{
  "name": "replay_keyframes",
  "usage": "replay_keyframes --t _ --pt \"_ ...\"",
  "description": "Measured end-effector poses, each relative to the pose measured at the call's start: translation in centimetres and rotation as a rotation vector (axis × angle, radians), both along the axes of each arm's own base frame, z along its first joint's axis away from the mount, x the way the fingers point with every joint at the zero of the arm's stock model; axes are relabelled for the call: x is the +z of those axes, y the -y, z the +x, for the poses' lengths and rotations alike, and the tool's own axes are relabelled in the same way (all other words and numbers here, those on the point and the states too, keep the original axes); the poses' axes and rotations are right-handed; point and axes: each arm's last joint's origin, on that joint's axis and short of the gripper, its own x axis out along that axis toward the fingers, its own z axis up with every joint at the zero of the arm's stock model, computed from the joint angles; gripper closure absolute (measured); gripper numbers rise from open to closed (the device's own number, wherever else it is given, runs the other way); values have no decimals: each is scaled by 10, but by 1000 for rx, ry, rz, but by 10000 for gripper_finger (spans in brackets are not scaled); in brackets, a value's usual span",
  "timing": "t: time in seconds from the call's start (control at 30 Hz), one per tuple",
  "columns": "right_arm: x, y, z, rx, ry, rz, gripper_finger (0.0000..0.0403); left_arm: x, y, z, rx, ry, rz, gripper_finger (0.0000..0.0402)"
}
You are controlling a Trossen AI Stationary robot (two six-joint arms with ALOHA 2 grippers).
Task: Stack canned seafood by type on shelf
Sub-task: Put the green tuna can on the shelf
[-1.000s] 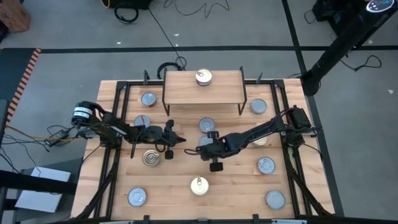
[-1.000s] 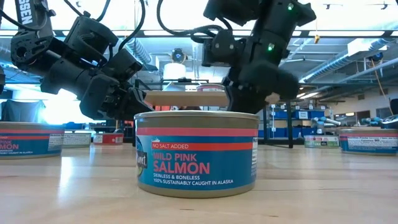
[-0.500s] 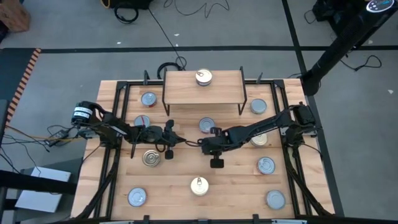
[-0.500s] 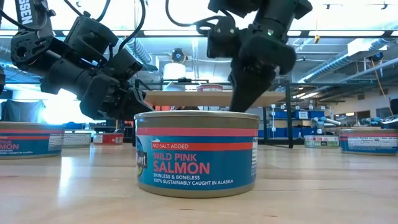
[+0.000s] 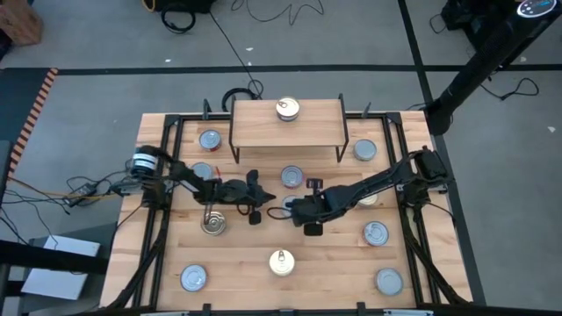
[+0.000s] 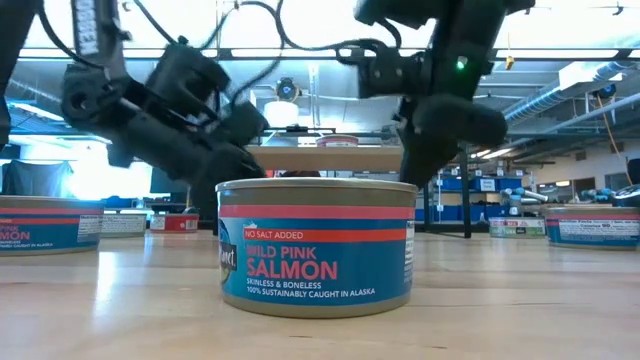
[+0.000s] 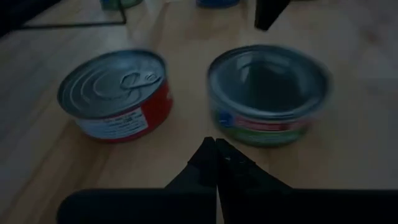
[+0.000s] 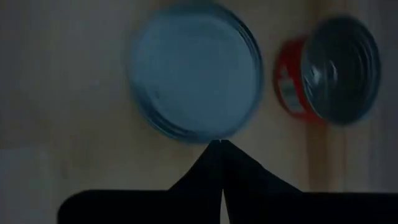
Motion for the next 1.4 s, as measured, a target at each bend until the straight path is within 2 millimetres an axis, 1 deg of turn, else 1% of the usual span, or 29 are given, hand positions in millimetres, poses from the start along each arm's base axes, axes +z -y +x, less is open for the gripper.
replay_keyframes --t 0.07,0.17,0.23,0.3,0.4,0.73,0.93,1.13,1.27,1.37,1.4 --pt "-7 5 -4 -35 -23 4 392 -5 -2 4 15 14 -15 401" --pt "-19 12 -9 -58 -47 77 386 -11 -3 6 29 21 -33 401" --pt "-27 14 -9 -53 -11 111 391 -12 -3 6 32 33 -34 401" --pt "-31 13 -7 -28 31 135 397 -11 -4 7 38 49 -32 401" --pt "-30 7 -1 21 96 202 395 -11 -4 7 62 47 -22 401" --pt "-22 -14 4 179 165 239 392 -11 -5 7 74 46 -17 401" --pt "-20 -13 9 188 220 219 394 -10 -3 7 65 50 -12 401" --pt "-20 -9 10 185 219 236 394 -10 -3 7 64 49 -11 401" --pt "-20 -12 10 242 205 264 394 -10 -3 7 64 49 -11 401" --pt "-21 -18 8 298 195 248 394 -10 -3 7 64 49 -11 401" --pt "-24 -19 9 299 194 235 394 -10 -3 7 63 49 -11 402"
